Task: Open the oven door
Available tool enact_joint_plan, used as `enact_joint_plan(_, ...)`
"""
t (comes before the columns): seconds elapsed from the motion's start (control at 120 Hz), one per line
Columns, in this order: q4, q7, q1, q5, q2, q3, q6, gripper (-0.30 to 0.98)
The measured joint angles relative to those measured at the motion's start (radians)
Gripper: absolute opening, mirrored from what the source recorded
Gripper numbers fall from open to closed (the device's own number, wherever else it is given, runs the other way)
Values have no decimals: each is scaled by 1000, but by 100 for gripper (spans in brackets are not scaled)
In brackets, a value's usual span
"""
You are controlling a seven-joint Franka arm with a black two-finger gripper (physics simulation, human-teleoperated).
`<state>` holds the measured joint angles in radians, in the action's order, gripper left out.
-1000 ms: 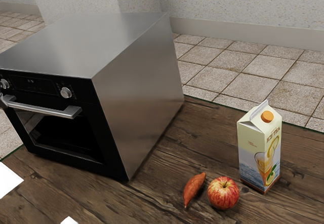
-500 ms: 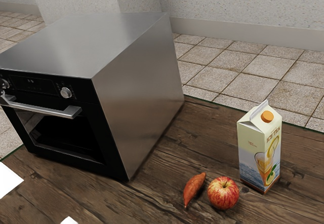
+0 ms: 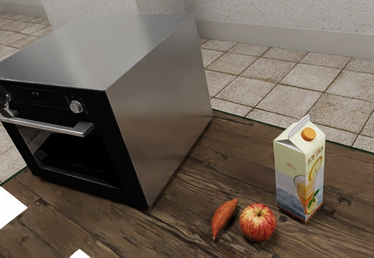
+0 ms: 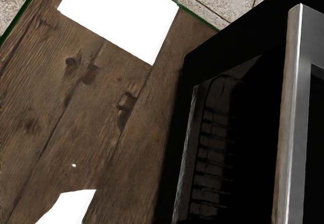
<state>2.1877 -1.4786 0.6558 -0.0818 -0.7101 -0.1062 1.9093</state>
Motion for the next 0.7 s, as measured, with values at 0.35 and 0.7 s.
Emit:
enact_joint_plan(0.35,83,60,7,33,-12,2,89,69)
enact_joint_plan(0.7,119,109,19,67,25,0,188,69)
